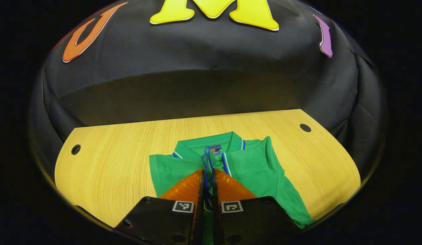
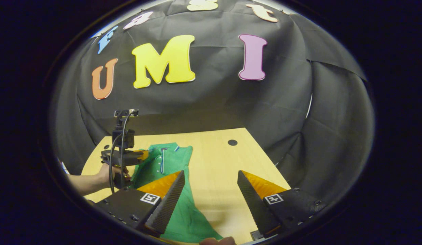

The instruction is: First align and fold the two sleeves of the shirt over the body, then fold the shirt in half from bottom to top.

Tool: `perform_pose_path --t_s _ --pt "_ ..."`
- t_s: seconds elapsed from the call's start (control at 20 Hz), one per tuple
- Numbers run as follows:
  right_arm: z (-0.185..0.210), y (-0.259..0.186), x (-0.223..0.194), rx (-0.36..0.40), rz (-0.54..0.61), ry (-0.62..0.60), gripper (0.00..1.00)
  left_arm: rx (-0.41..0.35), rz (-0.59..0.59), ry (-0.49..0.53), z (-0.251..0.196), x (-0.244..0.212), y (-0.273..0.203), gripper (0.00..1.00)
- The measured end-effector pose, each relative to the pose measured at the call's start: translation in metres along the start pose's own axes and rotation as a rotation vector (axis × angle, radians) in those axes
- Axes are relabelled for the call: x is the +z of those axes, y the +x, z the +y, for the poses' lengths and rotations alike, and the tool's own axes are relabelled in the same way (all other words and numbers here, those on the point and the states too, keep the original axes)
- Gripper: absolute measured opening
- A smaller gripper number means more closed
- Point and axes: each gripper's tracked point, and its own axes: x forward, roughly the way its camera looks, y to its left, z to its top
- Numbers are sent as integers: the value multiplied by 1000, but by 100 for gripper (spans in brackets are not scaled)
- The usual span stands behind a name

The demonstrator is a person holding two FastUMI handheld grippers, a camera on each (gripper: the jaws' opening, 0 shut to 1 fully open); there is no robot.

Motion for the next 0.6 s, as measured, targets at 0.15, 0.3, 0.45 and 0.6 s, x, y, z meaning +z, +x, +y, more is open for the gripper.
perform_pose_path --t_s 0.15,0.3,0.45,0.6 --pt "0 1 -3 1 -1 -1 93 11 -32 3 0 12 -14 79" --pt "11 3 0 32 -11 -14 95 37 -79 1 7 19 -31 100" --pt "27 2 0 75 -23 -54 95 65 -123 -15 18 28 -64 100" --pt "40 -4 3 114 -47 -87 95 99 -168 -28 30 31 -108 100"
